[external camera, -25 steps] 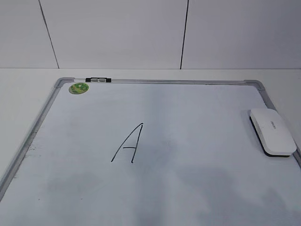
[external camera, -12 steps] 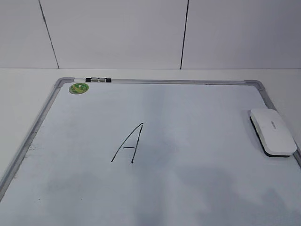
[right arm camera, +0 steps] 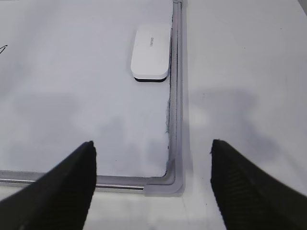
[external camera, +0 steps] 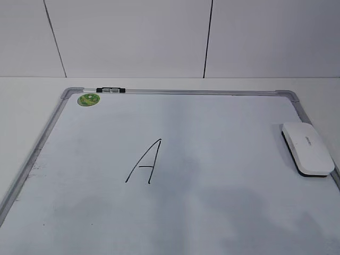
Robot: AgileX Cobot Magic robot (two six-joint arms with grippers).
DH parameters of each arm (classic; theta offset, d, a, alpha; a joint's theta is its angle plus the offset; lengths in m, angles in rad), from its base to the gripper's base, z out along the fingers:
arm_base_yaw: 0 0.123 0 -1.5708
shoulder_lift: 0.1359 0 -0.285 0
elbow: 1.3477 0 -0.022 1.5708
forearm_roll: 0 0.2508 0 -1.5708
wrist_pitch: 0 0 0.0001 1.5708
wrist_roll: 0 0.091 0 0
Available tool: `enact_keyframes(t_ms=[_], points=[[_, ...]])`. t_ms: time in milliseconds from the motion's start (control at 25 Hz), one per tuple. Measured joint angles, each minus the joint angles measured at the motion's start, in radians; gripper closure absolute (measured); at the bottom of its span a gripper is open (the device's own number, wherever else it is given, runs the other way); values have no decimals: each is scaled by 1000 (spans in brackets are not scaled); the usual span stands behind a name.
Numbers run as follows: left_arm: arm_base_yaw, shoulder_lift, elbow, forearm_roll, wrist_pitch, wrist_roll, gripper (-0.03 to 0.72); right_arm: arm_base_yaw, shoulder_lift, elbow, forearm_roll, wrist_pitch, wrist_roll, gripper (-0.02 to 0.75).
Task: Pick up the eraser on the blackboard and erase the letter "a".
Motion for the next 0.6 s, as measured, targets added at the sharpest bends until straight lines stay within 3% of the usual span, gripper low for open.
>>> enact_keyframes(t_ms=[320, 600], points=[[6, 0, 0, -6, 0, 0, 453, 0, 0, 0, 0, 0, 0, 146], [103, 0, 0, -8, 0, 0, 454, -4, 0, 0, 0, 0, 0, 146]])
